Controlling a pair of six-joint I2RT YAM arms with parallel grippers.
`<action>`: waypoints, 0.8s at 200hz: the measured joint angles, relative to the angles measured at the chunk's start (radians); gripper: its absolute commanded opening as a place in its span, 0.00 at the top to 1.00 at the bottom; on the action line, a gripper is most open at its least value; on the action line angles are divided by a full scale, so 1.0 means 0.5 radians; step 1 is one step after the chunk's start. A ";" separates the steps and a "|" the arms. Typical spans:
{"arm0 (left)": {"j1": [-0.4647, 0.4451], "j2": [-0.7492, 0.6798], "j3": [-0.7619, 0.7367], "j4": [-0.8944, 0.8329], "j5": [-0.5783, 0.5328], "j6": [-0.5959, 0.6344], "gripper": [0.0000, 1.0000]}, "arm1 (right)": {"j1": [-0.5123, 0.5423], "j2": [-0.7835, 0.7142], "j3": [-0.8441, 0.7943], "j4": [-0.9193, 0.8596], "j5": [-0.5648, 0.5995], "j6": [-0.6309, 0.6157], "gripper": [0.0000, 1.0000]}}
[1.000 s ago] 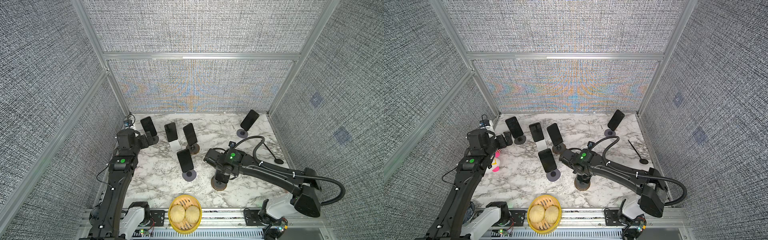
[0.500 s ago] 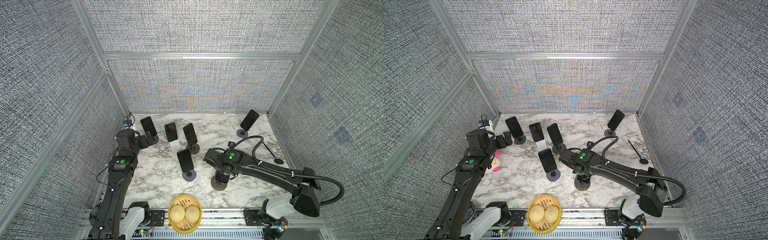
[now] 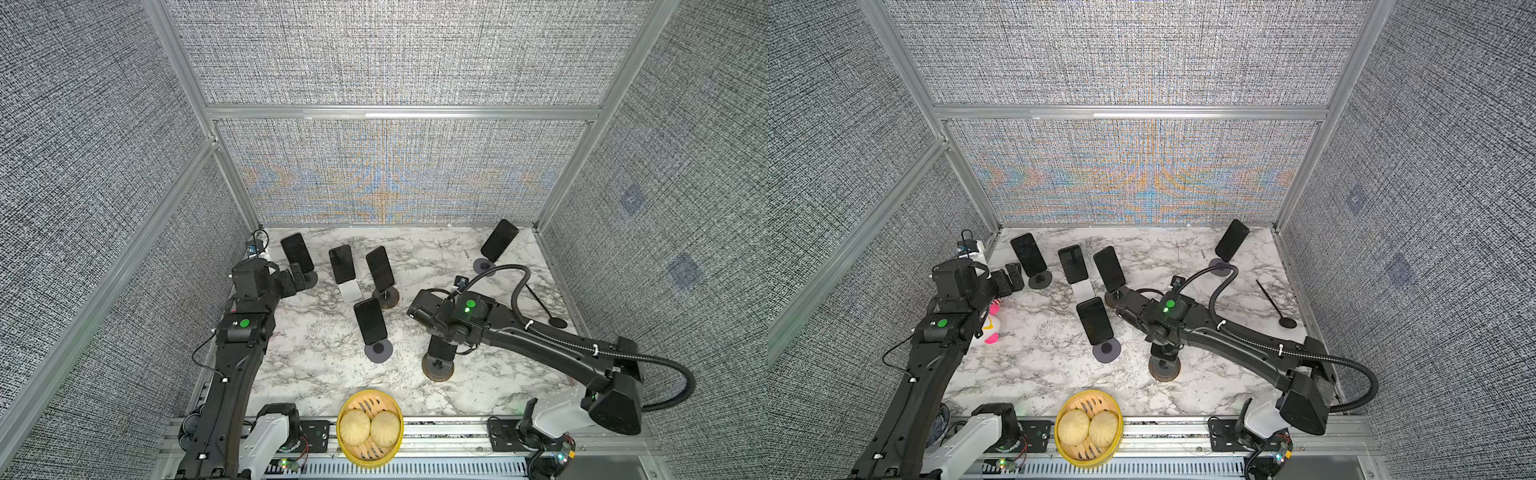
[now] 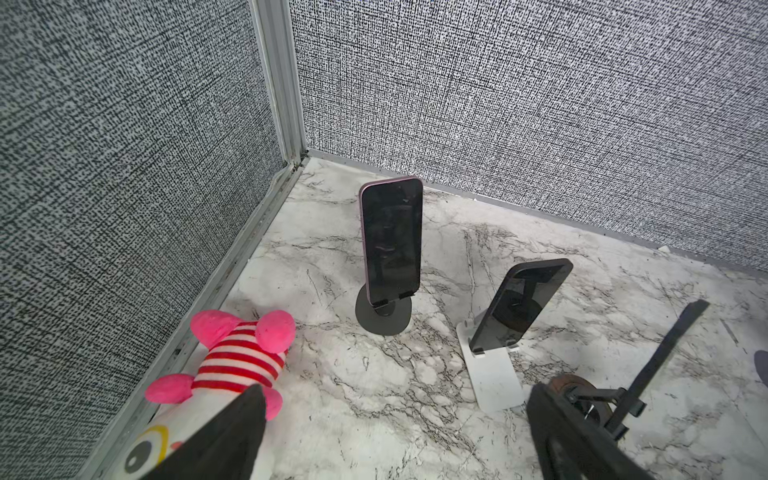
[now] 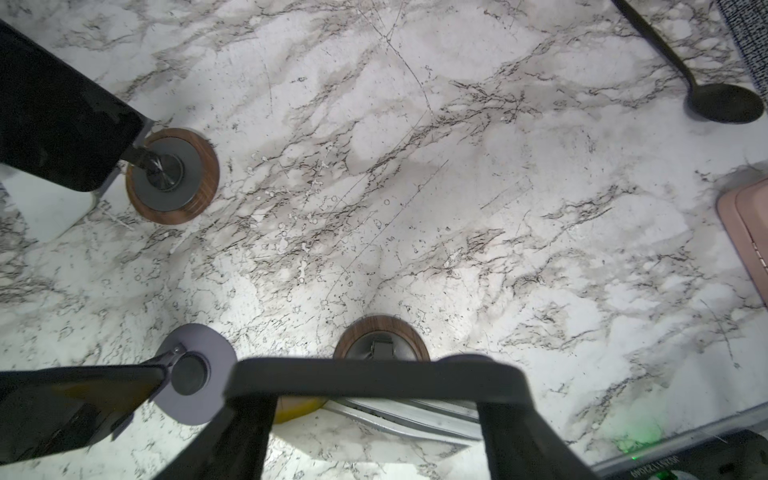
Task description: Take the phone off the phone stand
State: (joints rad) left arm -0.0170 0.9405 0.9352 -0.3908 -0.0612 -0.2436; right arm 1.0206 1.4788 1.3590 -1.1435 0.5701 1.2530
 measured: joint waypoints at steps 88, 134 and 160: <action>0.014 0.006 -0.001 0.000 0.008 -0.001 0.01 | -0.283 -0.144 0.379 -0.188 -0.124 -0.559 0.35; 0.022 0.006 -0.005 0.001 0.018 -0.002 0.01 | -0.846 -0.209 0.530 -0.262 -0.477 -1.129 0.37; 0.022 0.004 -0.007 0.002 0.024 -0.002 0.01 | -1.186 -0.105 0.500 -0.237 -0.654 -1.450 0.38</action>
State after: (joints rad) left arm -0.0059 0.9424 0.9318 -0.3901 -0.0490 -0.2447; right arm 0.4278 1.4261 1.6093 -1.2621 0.2432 0.5278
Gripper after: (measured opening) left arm 0.986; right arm 0.701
